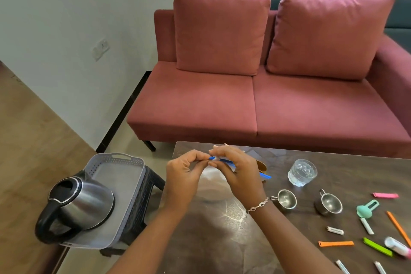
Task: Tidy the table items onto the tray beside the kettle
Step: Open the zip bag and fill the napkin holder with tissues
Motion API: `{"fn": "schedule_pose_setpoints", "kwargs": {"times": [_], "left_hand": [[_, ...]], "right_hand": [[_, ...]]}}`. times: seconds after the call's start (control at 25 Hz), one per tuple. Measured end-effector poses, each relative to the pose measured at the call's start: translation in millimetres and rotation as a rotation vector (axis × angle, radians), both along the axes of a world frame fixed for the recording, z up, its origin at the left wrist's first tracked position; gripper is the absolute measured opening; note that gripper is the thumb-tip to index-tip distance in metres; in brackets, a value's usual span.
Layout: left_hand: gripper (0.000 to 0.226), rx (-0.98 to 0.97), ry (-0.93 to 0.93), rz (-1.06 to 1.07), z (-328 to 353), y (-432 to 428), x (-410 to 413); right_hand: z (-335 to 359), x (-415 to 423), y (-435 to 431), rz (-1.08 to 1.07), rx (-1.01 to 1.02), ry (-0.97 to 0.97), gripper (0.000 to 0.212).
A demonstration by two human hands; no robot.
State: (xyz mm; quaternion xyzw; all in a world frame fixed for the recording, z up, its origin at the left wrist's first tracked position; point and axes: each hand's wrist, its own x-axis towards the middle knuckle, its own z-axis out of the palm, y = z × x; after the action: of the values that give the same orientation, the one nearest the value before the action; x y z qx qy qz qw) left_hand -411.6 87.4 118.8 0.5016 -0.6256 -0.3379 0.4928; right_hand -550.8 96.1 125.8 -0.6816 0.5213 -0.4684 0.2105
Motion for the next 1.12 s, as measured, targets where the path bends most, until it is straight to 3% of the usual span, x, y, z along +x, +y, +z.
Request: {"fn": "schedule_pose_setpoints", "kwargs": {"times": [0.32, 0.44, 0.72, 1.0, 1.12], "left_hand": [[0.017, 0.003, -0.080, -0.042, 7.9, 0.5, -11.3], [0.027, 0.010, -0.006, 0.020, 13.7, -2.7, -8.1], [0.026, 0.009, 0.101, 0.113, 24.1, -17.0, 10.5], [0.021, 0.056, 0.116, 0.003, 22.1, -16.6, 2.5], [0.015, 0.087, 0.140, 0.008, 20.5, -16.4, -2.8]], "right_hand": [[-6.8, -19.9, 6.7, -0.047, 0.008, 0.051, 0.005], [-14.7, -41.8, 7.4, -0.110, 0.049, 0.069, 0.005], [-23.5, -85.7, 12.6, -0.240, 0.110, 0.163, 0.007], [-9.6, -76.2, 11.6, -0.123, 0.136, 0.216, 0.022], [-8.5, -58.3, 9.8, -0.095, 0.112, 0.228, 0.005]]}}
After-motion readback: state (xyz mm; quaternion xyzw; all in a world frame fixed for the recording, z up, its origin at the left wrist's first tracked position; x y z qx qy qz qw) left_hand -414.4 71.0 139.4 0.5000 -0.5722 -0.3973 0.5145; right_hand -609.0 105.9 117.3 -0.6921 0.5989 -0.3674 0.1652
